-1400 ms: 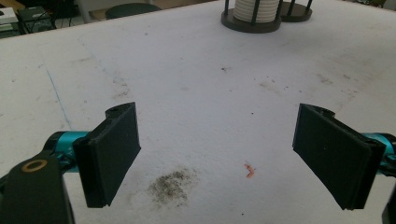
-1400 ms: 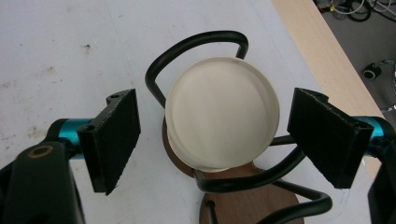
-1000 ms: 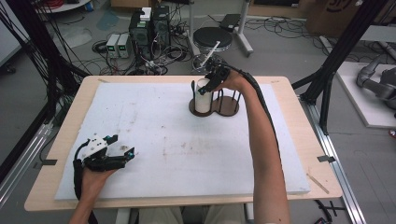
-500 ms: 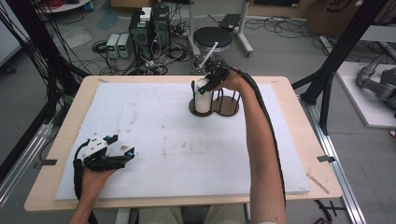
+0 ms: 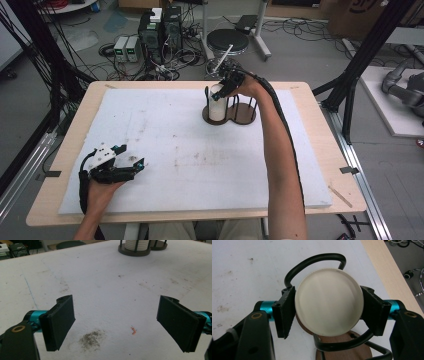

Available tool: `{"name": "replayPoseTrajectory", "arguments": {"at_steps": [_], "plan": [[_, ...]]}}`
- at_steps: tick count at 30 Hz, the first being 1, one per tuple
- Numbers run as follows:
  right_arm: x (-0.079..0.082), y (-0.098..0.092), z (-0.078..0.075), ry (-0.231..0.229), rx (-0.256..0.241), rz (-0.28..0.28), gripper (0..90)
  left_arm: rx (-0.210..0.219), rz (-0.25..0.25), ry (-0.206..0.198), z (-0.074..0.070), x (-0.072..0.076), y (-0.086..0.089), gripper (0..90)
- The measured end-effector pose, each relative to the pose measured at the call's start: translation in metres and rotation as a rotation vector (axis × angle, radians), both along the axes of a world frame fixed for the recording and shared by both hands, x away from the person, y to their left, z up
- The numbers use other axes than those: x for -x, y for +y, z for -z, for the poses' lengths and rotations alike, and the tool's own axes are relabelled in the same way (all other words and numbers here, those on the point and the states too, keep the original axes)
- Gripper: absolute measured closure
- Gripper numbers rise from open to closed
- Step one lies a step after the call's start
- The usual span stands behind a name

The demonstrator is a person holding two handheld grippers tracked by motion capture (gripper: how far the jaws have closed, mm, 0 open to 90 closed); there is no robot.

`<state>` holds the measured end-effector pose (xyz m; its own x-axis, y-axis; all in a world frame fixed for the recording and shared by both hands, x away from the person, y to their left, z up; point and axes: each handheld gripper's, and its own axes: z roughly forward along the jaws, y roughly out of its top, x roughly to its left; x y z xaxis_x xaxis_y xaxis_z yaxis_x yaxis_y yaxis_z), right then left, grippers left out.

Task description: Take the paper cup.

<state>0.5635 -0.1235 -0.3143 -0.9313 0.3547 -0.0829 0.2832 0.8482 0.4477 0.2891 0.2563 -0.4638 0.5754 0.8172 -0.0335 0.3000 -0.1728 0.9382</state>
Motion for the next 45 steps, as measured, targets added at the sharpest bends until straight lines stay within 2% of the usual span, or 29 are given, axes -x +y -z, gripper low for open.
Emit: {"name": "replayPoseTrajectory", "arguments": {"at_steps": [11,17,26,29,32,37,41,45], "plan": [[0.002,-0.002,-0.008,-0.008,-0.013,0.016,36.3,-0.003,0.000,0.003,0.000,0.000,0.000,14.6],[0.003,-0.004,-0.017,-0.028,-0.054,0.028,36.7,-0.003,-0.002,0.002,0.000,0.000,-0.001,14.6],[0.009,-0.014,-0.040,-0.052,-0.156,0.072,37.7,-0.009,-0.003,0.002,0.000,0.000,-0.002,14.6],[0.013,-0.014,-0.051,-0.068,-0.148,0.068,37.7,-0.016,-0.004,0.012,0.000,-0.001,-0.002,14.6],[0.016,-0.014,-0.067,-0.111,-0.163,0.044,37.7,-0.017,-0.005,0.017,0.000,-0.002,-0.003,14.6],[0.022,-0.015,-0.090,-0.140,-0.173,0.052,37.7,-0.023,-0.001,0.016,0.000,-0.002,-0.003,14.6],[0.025,-0.018,-0.098,-0.154,-0.180,0.050,37.7,-0.022,-0.003,0.015,0.000,-0.002,-0.003,14.6],[0.026,-0.022,-0.100,-0.148,-0.172,0.063,37.7,-0.024,-0.001,0.014,0.000,-0.001,-0.003,14.6]]}}
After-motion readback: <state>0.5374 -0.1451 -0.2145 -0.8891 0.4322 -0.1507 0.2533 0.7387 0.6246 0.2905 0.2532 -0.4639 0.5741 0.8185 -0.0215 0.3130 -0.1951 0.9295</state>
